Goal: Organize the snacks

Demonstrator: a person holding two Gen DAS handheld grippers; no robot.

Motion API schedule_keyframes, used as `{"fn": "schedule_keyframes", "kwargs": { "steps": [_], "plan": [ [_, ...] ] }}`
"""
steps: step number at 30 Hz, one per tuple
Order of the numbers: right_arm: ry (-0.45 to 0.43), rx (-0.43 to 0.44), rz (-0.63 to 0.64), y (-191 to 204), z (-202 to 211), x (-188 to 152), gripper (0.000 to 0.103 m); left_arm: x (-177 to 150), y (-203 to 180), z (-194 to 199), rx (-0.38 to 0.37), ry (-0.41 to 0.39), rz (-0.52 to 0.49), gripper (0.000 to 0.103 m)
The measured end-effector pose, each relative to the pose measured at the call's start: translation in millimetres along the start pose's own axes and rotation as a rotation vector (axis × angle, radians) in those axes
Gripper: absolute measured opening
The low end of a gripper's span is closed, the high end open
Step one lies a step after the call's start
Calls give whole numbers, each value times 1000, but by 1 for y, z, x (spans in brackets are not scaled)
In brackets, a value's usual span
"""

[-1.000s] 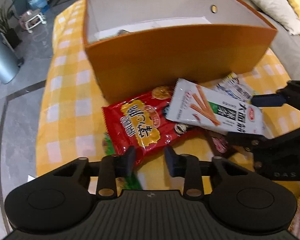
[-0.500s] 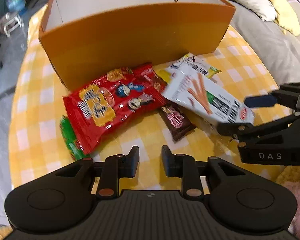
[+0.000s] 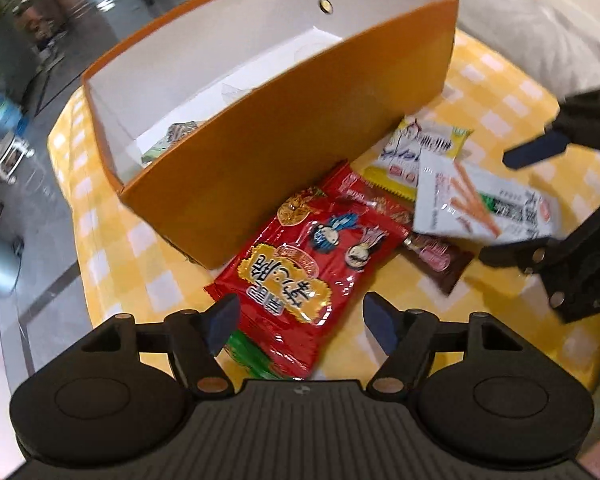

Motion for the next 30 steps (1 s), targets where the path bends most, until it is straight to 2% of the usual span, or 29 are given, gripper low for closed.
{"fn": "schedule_keyframes", "kwargs": {
  "steps": [2, 3, 5, 6, 7, 12, 14, 15, 17, 20, 24, 27, 30],
  "plan": [
    [14, 0, 12, 0, -6, 2, 71, 1, 1, -4, 5, -1, -48, 83],
    [30, -7, 14, 0, -9, 2, 65, 2, 1, -6, 6, 0, -63, 83],
    [58, -21, -1, -2, -13, 1, 59, 2, 1, -13, -16, 25, -67, 82],
    [63, -21, -16, -3, -13, 0, 58, 2, 0, -16, -38, 49, -55, 78],
    [64, -18, -42, -5, -12, 0, 58, 1, -1, -18, -66, 68, -33, 71],
    [67, 6, -192, -15, -8, -4, 56, -5, -9, -20, -182, 96, 130, 66],
    [60, 6, -213, -18, -6, -4, 55, -7, -12, -20, -235, 100, 202, 62],
    [56, 4, -225, -19, -5, -5, 55, -8, -16, -19, -267, 105, 238, 56],
    [45, -4, -256, -24, -3, -5, 55, -9, -25, -17, -312, 108, 276, 54],
    [31, -19, -288, -30, -1, -5, 55, -10, -35, -12, -289, 86, 251, 54],
    [23, -20, -329, -36, 2, -6, 55, -4, -33, -2, -216, 23, 189, 71],
    [18, -15, -338, -38, 1, -6, 56, 6, -23, 1, -134, -34, 116, 84],
    [9, -14, -336, -40, -1, -3, 56, 14, -14, -3, -92, -42, 55, 86]
  ]
}}
Point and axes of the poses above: each gripper's, at about its wrist camera, not at the fingertips, and z roughly against the way its jaws point, y to its left, x to its top, the point moved 7 cm from there along -z, roughly the way its jaws point, and after that the axes turned 4 degrees about x, right-handed, at the moved point
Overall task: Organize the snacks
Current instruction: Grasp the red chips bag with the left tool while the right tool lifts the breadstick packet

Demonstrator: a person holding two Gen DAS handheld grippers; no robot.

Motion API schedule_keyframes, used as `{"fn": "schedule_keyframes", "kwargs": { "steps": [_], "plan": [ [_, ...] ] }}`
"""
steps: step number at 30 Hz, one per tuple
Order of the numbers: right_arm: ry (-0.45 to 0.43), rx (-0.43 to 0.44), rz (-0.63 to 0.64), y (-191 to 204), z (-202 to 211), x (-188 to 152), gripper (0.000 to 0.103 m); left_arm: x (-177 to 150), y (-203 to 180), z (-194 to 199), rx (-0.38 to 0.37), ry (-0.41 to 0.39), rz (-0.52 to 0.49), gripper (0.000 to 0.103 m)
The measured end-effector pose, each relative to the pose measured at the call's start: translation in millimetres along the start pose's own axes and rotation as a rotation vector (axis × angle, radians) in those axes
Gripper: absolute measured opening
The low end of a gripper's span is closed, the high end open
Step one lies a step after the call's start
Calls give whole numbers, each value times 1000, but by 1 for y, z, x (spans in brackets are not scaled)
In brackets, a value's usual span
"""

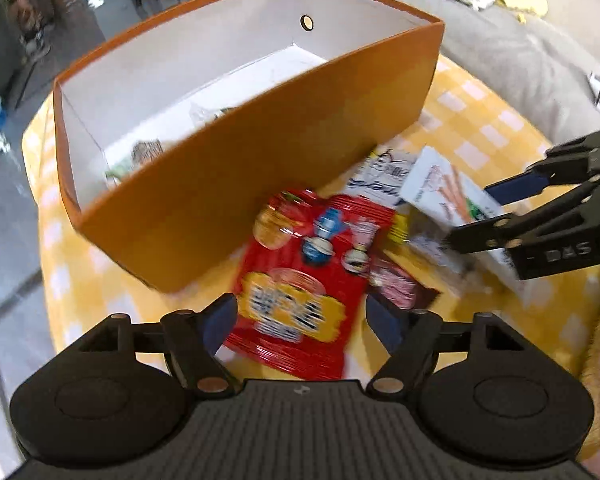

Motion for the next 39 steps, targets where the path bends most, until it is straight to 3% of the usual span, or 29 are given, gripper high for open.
{"fn": "schedule_keyframes", "kwargs": {
  "steps": [8, 13, 19, 23, 30, 39],
  "plan": [
    [-14, 30, 43, 7, 3, 3, 57, 3, -6, -17, -26, 27, -227, 90],
    [-3, 26, 83, 13, 2, 2, 59, 5, -13, -26, -38, 29, -287, 96],
    [8, -9, 178, 24, 2, -3, 63, 6, -7, -32, -66, 35, -229, 97],
    [20, -32, 216, 25, -2, -7, 56, 6, -2, -39, -57, 62, -149, 87],
    [26, -26, 207, 22, -2, -8, 50, 5, -4, -31, -23, 72, -27, 70],
    [25, 13, 125, 14, 4, -5, 48, -6, -10, 0, 40, 41, 131, 68]
  ]
}}
Point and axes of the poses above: each gripper's, at about its wrist camera, not at the fingertips, and z roughly against the way its jaws point, y to its left, x to its top, the point moved 7 cm from there along -z, roughly the way its jaws point, and after that the axes turned 4 degrees about x, right-handed, at the moved point
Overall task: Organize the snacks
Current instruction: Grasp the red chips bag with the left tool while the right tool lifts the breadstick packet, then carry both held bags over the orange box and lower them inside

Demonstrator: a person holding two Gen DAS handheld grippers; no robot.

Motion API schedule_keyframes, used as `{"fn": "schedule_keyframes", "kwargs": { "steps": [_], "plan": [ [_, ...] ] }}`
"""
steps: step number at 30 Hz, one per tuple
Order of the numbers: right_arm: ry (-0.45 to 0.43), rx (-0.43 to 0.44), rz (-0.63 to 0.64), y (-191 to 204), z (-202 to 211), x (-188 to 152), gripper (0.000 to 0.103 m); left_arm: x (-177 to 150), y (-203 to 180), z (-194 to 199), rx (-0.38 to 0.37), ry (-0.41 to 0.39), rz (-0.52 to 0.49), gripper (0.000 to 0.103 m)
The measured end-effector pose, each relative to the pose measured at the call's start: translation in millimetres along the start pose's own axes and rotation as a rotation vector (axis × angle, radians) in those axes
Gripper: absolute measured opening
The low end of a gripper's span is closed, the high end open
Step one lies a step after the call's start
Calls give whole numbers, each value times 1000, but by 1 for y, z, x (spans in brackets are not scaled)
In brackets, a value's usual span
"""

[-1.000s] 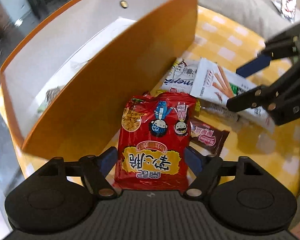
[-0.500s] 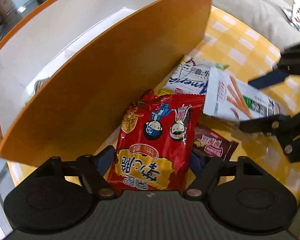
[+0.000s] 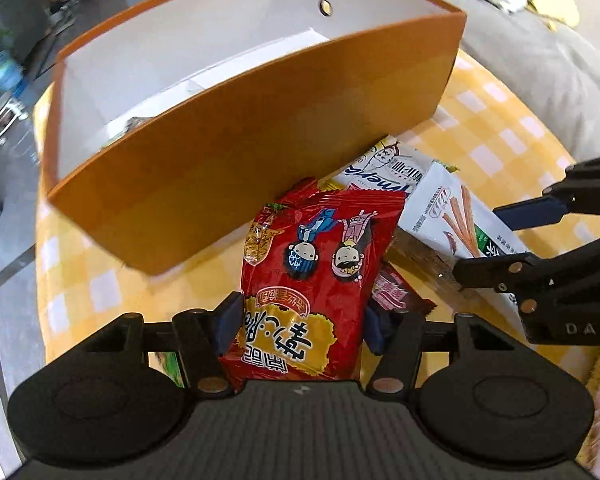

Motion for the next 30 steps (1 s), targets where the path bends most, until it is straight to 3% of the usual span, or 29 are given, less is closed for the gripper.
{"fn": "schedule_keyframes", "kwargs": {
  "steps": [16, 22, 30],
  "plan": [
    [-119, 53, -106, -6, 62, 4, 48, 2, -14, 73, -10, -129, 160, 68],
    [-192, 66, -83, -7, 90, 31, 47, 35, -7, 98, 5, -199, 164, 68],
    [-282, 68, -54, -17, 115, 95, 47, 100, 18, 114, 49, -265, 155, 68]
  ]
}}
Point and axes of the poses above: each gripper's, at about its wrist camera, not at the fingertips, and z roughly against the way its jaws point, y to its left, x to its top, the point moved 7 cm from there along -z, roughly the way its jaws point, and after that the axes turned 4 degrees about x, right-handed, at the moved point
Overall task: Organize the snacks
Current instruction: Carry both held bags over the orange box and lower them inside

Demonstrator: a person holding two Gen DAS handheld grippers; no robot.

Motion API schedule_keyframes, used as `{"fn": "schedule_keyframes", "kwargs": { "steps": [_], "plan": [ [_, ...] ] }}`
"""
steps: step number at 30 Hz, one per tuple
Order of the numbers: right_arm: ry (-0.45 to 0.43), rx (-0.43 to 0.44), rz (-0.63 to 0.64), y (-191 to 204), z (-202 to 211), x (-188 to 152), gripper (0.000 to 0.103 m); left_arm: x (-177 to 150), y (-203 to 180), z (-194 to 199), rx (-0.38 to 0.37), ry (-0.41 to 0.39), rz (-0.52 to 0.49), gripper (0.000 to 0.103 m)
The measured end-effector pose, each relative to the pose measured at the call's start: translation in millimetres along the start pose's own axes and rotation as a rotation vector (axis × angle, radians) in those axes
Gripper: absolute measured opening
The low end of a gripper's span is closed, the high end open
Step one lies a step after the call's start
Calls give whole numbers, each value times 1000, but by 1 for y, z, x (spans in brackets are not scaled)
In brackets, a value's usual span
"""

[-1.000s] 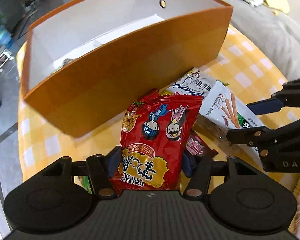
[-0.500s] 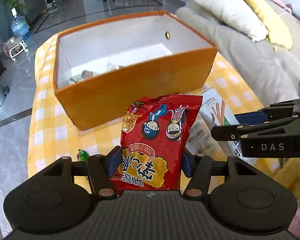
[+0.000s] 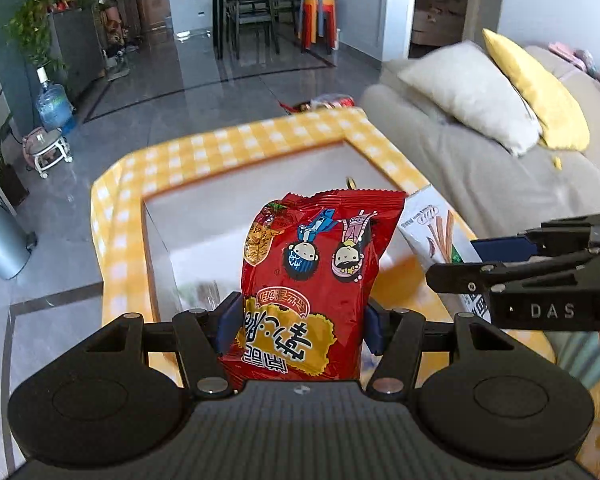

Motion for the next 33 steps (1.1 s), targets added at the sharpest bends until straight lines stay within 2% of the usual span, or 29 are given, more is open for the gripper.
{"fn": "schedule_keyframes", "kwargs": {
  "steps": [4, 7, 9, 17, 21, 25, 33],
  "plan": [
    [-20, 5, 22, -2, -14, 37, 47, 29, 9, -16, 6, 6, 34, 68],
    [-6, -2, 36, -4, -34, 59, 47, 42, 19, -34, 9, 43, 68, 68],
    [12, 3, 21, -5, -47, 68, 47, 47, 27, -47, 1, 73, 101, 68],
    [94, -30, 26, -15, -109, 84, 47, 53, 56, -104, 55, 202, 158, 68],
    [145, -67, 67, -18, -137, 85, 47, 51, 60, -124, 94, 248, 126, 68],
    [201, -82, 93, -20, -163, 79, 47, 48, 58, -145, 144, 276, 35, 68],
    [273, -138, 194, -19, -200, 63, 47, 34, 57, -179, 148, 361, -14, 68]
  ]
}}
Point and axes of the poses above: each gripper's, at about its wrist camera, not at the fingertips, and z roughly against the way its jaws point, y to its left, x to its top, the point moved 7 cm from there along -z, roughly the way its jaws point, and after that the axes turned 4 degrees about x, right-handed, at the moved point
